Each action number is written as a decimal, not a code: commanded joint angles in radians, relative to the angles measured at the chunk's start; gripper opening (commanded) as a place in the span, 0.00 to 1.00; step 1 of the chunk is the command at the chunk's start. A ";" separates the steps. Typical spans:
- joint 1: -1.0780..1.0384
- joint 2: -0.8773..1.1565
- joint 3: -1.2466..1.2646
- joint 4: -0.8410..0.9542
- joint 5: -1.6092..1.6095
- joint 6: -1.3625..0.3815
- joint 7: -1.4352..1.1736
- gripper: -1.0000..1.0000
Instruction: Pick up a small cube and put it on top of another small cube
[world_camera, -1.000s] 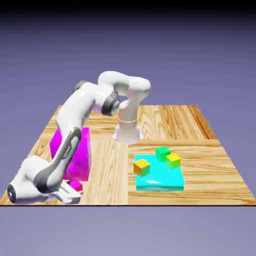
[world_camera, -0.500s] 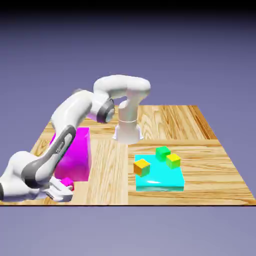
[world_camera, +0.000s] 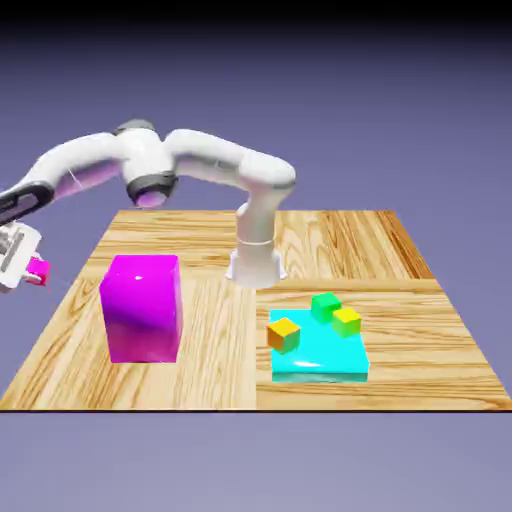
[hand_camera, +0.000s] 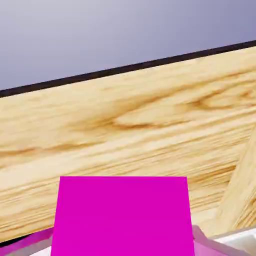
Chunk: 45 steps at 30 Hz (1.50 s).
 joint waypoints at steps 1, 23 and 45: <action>-0.026 0.013 -0.036 -0.022 0.010 0.012 0.003 0.00; -0.594 0.303 -0.834 -0.504 0.263 0.288 0.083 0.00; -1.162 0.592 -1.631 -0.986 0.517 0.563 0.164 0.00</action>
